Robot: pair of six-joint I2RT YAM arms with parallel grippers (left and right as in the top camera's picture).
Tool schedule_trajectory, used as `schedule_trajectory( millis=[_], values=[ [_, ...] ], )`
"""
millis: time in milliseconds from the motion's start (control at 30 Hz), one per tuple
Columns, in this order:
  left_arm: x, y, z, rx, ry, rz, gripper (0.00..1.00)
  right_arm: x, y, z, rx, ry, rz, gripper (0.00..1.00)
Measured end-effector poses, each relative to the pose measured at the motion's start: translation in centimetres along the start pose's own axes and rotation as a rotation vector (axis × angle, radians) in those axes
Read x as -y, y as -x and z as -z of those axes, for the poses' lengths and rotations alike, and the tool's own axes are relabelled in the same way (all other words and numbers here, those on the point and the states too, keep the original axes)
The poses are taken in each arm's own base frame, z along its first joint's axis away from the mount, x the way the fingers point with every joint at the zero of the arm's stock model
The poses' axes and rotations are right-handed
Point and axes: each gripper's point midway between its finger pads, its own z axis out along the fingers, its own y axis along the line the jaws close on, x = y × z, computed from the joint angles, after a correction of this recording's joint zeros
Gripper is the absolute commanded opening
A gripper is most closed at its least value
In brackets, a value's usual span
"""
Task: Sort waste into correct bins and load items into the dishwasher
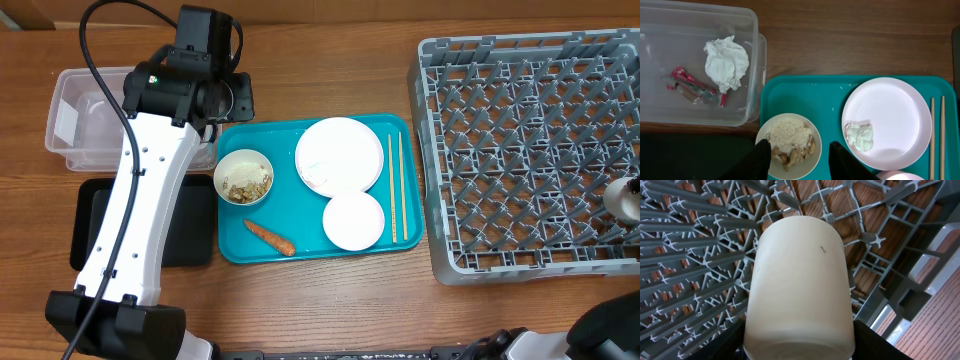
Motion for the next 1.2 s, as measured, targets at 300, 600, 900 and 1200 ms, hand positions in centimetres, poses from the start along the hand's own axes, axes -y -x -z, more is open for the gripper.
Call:
schedule_trajectory(
  millis=[300,600,900,1200],
  values=[
    [0.0,0.0,0.0,-0.001,-0.001,0.000,0.41,-0.3,-0.1,0.0,-0.008,0.019,-0.001,1.00],
    [0.0,0.0,0.0,-0.001,-0.002,0.000,0.54,-5.6,0.3,0.7,0.004,0.289,0.096,1.00],
    [1.0,-0.6,0.0,-0.028,-0.057,-0.004,0.54,-16.9,-7.8,2.3,-0.093,0.520,0.507,1.00],
    [5.9,-5.8,-1.3,-0.256,-0.200,-0.098,0.54,-19.1,-14.9,1.6,-0.133,0.345,0.796,1.00]
  ],
)
